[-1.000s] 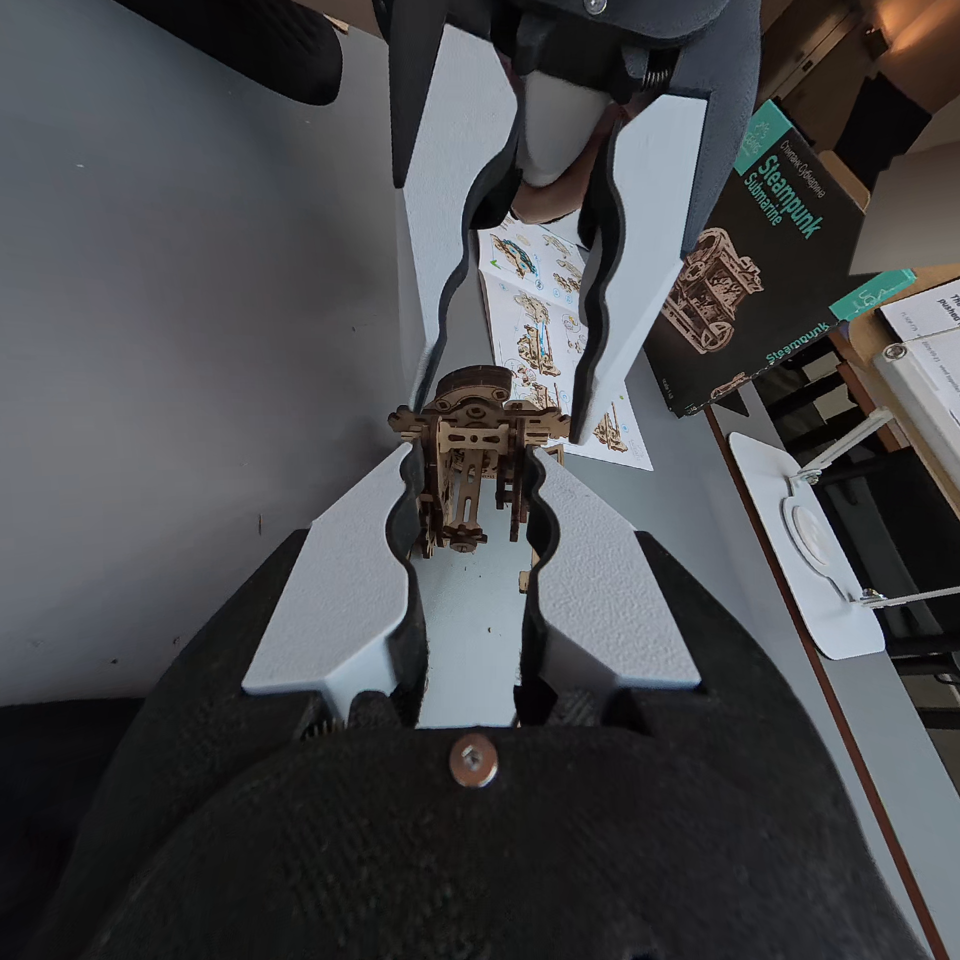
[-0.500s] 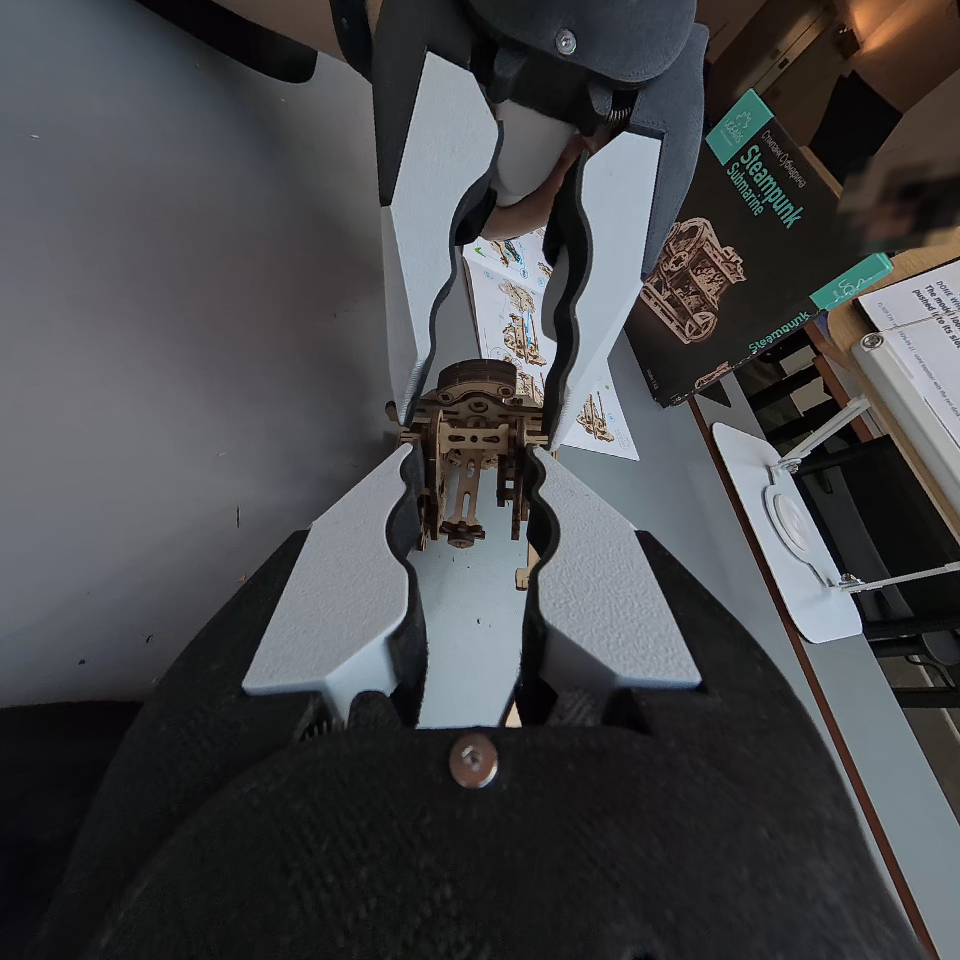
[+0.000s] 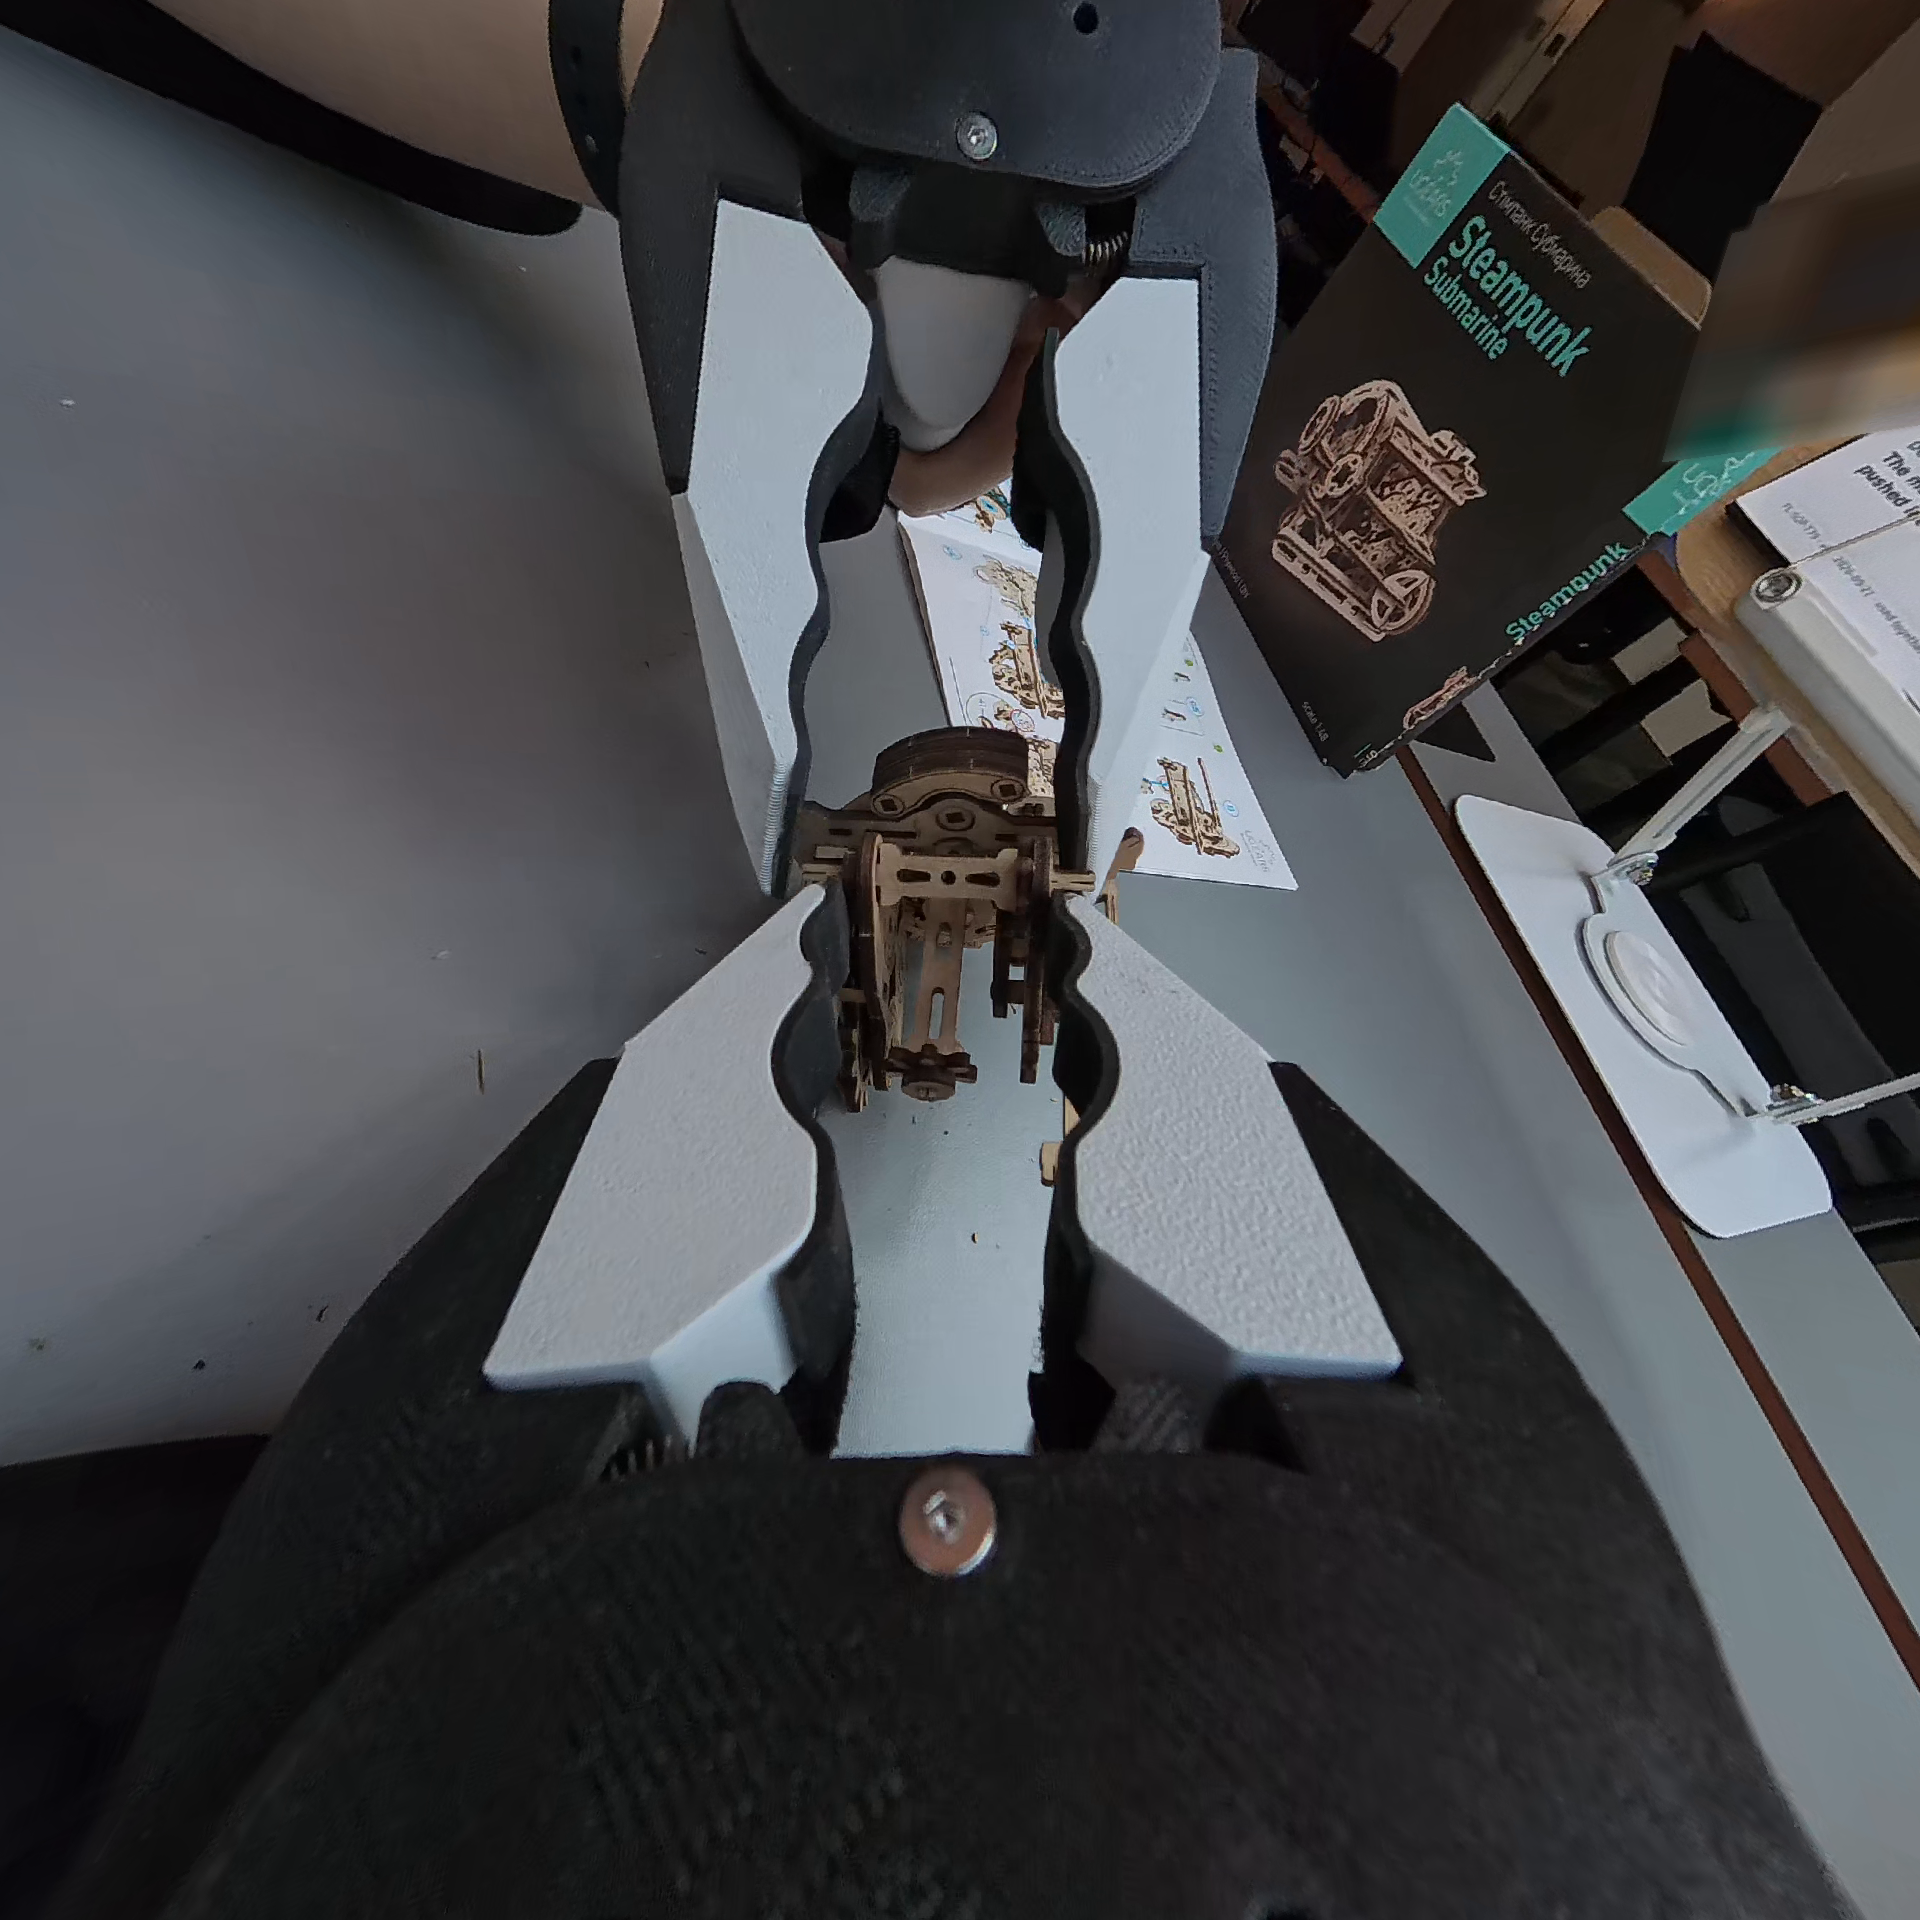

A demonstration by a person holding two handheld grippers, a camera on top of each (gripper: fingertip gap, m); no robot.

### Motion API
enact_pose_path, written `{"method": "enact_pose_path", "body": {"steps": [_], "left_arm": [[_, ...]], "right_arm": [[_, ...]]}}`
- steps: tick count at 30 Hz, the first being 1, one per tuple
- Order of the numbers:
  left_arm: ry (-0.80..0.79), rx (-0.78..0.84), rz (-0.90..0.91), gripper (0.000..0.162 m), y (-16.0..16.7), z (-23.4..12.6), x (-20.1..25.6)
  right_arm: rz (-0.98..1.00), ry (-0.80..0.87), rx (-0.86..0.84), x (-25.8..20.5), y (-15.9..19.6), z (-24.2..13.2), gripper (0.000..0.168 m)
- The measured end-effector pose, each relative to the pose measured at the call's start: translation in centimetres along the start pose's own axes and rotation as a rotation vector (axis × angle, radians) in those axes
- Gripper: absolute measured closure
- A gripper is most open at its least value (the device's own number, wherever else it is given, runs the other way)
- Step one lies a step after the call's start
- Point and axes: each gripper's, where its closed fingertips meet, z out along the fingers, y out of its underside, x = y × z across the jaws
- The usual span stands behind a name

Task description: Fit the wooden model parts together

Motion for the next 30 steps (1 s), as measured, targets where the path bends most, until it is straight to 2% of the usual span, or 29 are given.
{"method": "enact_pose_path", "body": {"steps": [3, 5, 9, 12, 15, 20, 30], "left_arm": [[-0.042, -0.009, 0.031, 0.111, -0.1, -0.3, -0.4], [-0.078, -0.021, 0.053, 0.105, -0.2, -0.7, -0.7], [-0.086, -0.021, 0.08, 0.115, -0.8, -1.6, -0.5], [-0.06, -0.024, 0.117, 0.136, -1.1, -1.7, 0.4], [-0.053, -0.042, 0.154, 0.144, -1.1, -1.3, 1.0], [-0.109, -0.13, 0.192, 0.153, 0.1, -0.4, 0.5], [-0.084, -0.116, 0.181, 0.158, 0.1, -0.5, 0.7]], "right_arm": [[0.026, -0.004, 0.007, 0.1, 0.0, -0.2, 0.132], [0.03, -0.004, 0.007, 0.2, 0.1, -0.2, 0.132], [0.026, -0.003, 0.003, 0.1, 0.2, -0.2, 0.132], [0.031, -0.001, 0.002, 0.2, 0.3, -0.3, 0.132], [0.048, -0.006, 0.006, 0.3, 0.3, -0.3, 0.132], [0.057, 0.001, 0.001, 0.5, 0.4, -0.2, 0.132], [0.114, -0.027, 0.019, 0.5, 0.4, -0.2, 0.132]]}}
